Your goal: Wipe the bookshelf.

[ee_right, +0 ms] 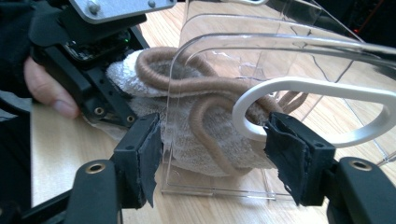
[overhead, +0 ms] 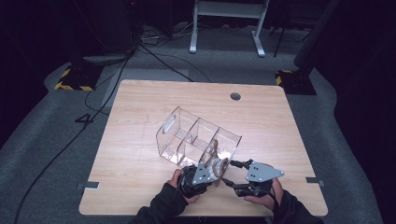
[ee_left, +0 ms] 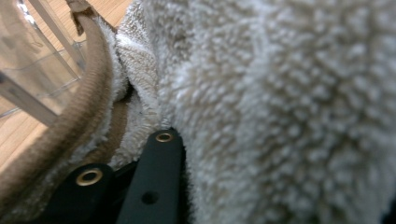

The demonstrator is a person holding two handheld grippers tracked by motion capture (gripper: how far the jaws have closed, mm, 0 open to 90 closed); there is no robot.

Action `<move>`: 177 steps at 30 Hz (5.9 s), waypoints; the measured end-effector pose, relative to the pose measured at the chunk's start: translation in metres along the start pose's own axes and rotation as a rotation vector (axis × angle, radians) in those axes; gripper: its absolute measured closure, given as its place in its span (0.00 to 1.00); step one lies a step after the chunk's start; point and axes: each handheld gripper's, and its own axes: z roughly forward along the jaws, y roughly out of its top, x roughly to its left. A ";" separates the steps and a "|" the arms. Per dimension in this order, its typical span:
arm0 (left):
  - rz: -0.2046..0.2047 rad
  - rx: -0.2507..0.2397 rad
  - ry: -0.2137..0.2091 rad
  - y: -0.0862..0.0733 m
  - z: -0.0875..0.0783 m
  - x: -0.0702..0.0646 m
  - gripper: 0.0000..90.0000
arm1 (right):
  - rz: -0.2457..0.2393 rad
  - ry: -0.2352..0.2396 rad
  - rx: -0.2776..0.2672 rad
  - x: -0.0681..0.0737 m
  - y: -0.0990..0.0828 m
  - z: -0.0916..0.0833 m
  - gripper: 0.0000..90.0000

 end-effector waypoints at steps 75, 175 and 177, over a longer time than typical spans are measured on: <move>0.085 -0.256 -0.056 0.073 -0.051 0.032 0.87 | 0.134 -0.090 0.024 -0.027 -0.025 -0.019 0.43; 0.005 0.035 0.022 -0.034 -0.049 0.000 0.86 | -0.005 0.061 -0.019 0.013 0.021 0.022 0.39; 0.013 0.034 0.033 -0.032 -0.048 0.001 0.86 | -0.010 0.057 -0.019 0.013 0.021 0.022 0.39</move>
